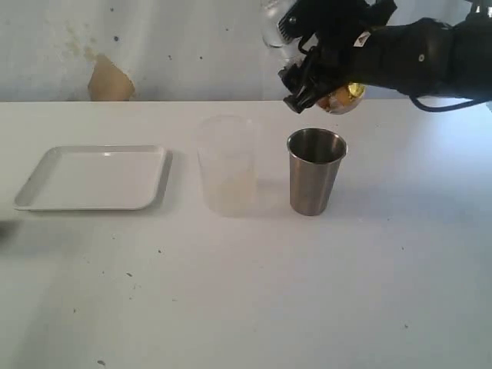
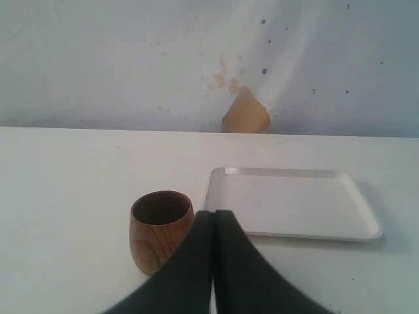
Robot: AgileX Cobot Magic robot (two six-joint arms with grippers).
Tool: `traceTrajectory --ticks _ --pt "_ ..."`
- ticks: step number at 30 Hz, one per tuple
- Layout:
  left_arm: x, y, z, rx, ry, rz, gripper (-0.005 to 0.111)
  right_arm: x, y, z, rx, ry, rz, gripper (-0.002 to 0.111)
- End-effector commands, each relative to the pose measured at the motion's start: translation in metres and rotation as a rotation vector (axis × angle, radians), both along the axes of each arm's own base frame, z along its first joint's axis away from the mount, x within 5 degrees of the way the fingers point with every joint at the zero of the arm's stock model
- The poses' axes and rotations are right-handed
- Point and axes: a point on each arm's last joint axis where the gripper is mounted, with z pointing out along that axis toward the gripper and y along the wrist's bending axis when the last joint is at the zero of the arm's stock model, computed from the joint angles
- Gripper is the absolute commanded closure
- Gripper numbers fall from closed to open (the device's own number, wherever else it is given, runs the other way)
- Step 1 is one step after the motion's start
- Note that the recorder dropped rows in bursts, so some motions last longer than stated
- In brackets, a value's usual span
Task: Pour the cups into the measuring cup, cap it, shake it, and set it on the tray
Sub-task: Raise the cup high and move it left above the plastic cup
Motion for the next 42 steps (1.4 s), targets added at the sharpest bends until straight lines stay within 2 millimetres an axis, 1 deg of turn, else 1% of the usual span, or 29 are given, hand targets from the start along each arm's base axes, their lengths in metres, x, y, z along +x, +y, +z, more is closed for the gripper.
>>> traceTrajectory --ticks 1,3,5,10,13,18,21,29,35,42 --pt "0.000 0.000 -0.001 -0.006 -0.005 0.000 0.106 0.012 0.001 0.002 -0.121 -0.080 0.029 0.108" --pt "0.000 0.000 -0.001 -0.006 -0.005 0.000 0.106 0.016 0.002 -0.004 -0.170 -0.083 0.043 0.108" --pt "0.000 0.000 -0.001 -0.006 -0.005 0.000 0.106 0.019 0.002 -0.005 -0.193 -0.104 0.044 0.108" --pt "0.000 0.000 -0.001 -0.006 -0.005 0.000 0.106 0.023 0.001 0.000 -0.246 -0.201 0.033 0.108" --pt "0.000 0.000 -0.001 -0.006 -0.005 0.000 0.106 0.027 0.002 0.001 -0.290 -0.214 0.045 0.108" --pt "0.000 0.000 -0.001 -0.006 -0.005 0.000 0.106 0.033 0.004 -0.005 -0.385 -0.232 0.069 0.108" --pt "0.000 0.000 -0.001 -0.006 -0.005 0.000 0.106 0.036 0.004 -0.012 -0.443 -0.230 0.086 0.108" --pt "0.000 0.000 -0.001 -0.006 -0.005 0.000 0.106 0.038 0.004 -0.009 -0.464 -0.283 0.066 0.108" --pt "0.000 0.000 -0.001 -0.006 -0.005 0.000 0.106 0.041 0.004 -0.018 -0.636 -0.300 0.113 0.108" --pt "0.000 0.000 -0.001 -0.006 -0.005 0.000 0.106 0.043 0.004 -0.021 -0.654 -0.311 0.109 0.108"
